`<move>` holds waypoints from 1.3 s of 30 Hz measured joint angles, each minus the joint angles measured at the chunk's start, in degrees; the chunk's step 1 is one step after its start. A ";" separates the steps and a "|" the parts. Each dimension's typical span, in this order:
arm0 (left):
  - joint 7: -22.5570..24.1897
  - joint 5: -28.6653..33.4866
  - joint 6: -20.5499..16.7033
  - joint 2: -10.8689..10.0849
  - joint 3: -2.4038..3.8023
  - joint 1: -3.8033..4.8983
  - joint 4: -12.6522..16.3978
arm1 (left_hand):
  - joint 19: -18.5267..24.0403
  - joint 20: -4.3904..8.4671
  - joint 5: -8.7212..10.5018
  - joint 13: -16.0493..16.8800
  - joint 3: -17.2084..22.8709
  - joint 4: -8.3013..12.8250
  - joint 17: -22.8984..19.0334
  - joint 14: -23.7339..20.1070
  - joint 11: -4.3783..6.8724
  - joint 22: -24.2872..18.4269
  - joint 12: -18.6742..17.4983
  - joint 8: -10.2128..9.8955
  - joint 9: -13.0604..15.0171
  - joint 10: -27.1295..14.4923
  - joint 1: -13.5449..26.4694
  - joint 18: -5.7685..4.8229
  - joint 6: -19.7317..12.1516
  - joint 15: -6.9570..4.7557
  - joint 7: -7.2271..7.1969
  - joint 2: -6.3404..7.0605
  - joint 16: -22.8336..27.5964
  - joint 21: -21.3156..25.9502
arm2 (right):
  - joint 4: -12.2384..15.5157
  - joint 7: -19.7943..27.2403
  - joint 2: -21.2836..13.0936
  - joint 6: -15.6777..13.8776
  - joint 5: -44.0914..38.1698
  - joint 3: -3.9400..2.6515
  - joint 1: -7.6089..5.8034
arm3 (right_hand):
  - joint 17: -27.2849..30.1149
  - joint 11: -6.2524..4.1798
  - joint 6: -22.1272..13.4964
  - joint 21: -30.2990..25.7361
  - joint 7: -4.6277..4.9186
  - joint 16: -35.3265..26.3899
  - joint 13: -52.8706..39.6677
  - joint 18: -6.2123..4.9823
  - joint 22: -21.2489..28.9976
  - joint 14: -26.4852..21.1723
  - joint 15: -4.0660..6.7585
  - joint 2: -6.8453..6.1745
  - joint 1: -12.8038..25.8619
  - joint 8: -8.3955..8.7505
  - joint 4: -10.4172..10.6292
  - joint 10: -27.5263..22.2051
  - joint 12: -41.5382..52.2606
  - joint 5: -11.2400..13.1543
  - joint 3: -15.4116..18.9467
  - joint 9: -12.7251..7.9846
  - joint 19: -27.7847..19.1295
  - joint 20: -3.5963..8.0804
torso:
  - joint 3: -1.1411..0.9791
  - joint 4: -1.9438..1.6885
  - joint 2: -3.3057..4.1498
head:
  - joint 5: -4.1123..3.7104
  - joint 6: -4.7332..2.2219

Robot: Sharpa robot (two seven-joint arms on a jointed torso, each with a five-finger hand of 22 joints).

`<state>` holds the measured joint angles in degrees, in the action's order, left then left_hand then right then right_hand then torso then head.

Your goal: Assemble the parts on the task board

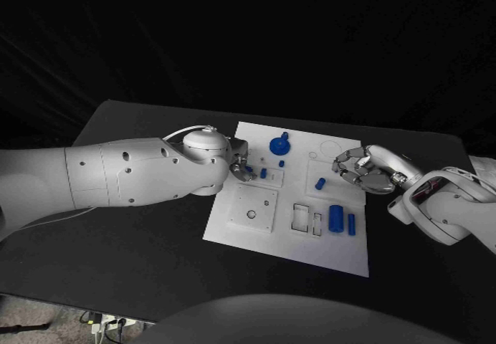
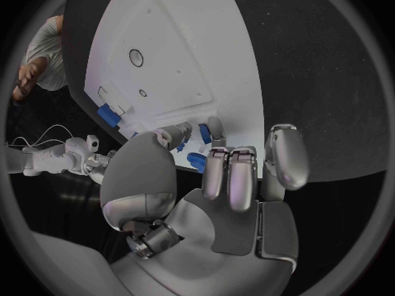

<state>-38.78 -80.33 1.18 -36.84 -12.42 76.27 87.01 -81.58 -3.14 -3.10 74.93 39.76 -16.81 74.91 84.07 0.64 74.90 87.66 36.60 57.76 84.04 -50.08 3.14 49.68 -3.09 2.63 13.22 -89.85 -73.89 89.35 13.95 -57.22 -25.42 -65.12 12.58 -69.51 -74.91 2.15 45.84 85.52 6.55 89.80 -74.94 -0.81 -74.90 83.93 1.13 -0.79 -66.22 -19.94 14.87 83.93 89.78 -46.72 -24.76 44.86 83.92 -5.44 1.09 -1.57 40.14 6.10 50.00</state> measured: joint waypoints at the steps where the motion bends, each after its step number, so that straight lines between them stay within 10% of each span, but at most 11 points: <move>1: -0.05 -0.02 0.02 -0.03 -0.01 0.00 0.00 | -0.11 0.11 0.00 0.00 0.00 0.00 0.00 -0.20 0.12 0.00 0.00 0.49 0.33 -0.12 0.00 0.00 0.09 -0.20 -0.09 0.00 0.00 0.00 | -0.01 -0.01 0.00 0.01 0.00 0.00 0.00 | 0.00 0.00 0.00 0.00 0.00 0.00 0.00 0.00 0.00 0.00 0.00 0.00 0.00 0.00 0.00 0.00 0.00 0.00 0.00 0.00 0.00 0.00 | 0.01 0.00 0.00 | 0.03 0.00; 11: -0.49 0.01 0.55 -0.15 -0.13 0.09 0.14 | -0.41 0.41 0.00 0.00 0.00 0.00 0.00 -0.20 0.41 0.00 0.21 6.43 6.70 0.01 -1.29 0.01 -3.57 -0.61 -0.61 0.38 0.00 0.00 | -0.05 -0.06 0.00 0.07 0.00 0.00 0.02 | 0.00 0.00 0.00 0.00 0.00 0.00 0.00 0.00 -0.05 0.00 0.00 0.00 0.00 0.00 0.00 0.00 0.00 0.00 0.00 -0.01 0.00 0.00 | -0.03 0.03 0.00 | 0.09 0.00; 39: -0.87 1.20 0.94 0.13 -0.02 0.33 0.06 | -0.41 0.41 -0.01 0.00 -0.31 0.16 -0.01 -0.20 0.41 0.00 0.21 7.33 8.08 0.01 -3.44 0.00 -6.01 -0.61 0.02 0.50 0.00 0.24 | -0.03 -0.25 -0.06 0.25 -0.01 0.00 0.05 | -0.01 0.00 0.00 0.00 0.00 0.00 0.00 0.00 -0.03 0.00 0.00 0.00 0.00 0.00 0.00 0.00 0.00 0.00 0.00 0.02 0.00 0.00 | 0.02 0.00 0.03 | 0.00 0.00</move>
<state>-39.65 -79.12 2.12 -36.71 -12.44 76.61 87.07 -81.99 -2.74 -3.11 74.93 39.45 -16.65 74.90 83.87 1.05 74.91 87.88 43.92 65.84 84.05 -53.52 3.14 43.67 -3.70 2.65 13.72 -89.85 -73.65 89.32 13.70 -57.28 -25.18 -65.13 12.58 -69.46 -74.92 2.15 45.84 85.52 6.55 89.80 -74.94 -0.81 -74.93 83.93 1.13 -0.79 -66.22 -19.94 14.87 83.93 89.78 -46.72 -24.76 44.88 83.92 -5.44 1.11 -1.57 40.17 6.10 50.00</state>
